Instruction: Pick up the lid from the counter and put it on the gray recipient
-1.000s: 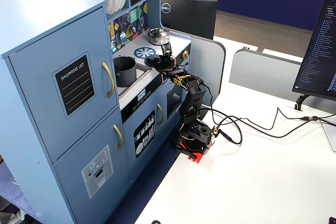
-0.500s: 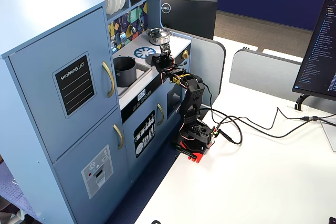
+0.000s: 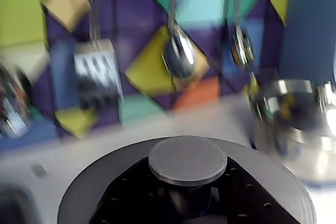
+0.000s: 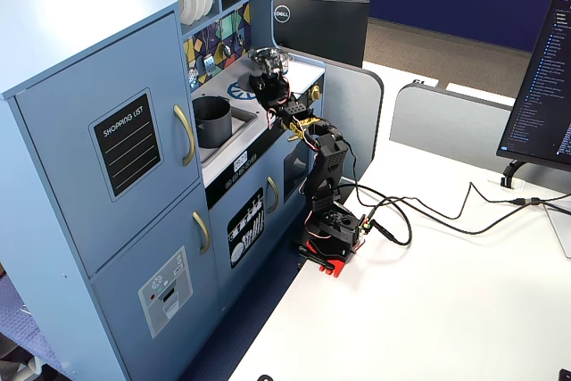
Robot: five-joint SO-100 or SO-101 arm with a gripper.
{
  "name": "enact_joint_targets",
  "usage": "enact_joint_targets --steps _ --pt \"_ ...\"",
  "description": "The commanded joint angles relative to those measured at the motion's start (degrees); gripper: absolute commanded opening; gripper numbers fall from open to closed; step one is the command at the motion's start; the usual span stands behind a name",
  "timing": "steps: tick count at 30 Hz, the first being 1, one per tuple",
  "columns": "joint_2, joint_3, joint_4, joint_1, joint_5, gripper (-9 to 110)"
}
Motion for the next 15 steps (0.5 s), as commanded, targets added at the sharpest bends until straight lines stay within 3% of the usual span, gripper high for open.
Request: enact_joint_targets --steps 1,15 --pt "8.5 -8.3 5.1 -4.7 1.1 0" --pt "18.9 -8.8 19.9 -18.0 2.7 0"
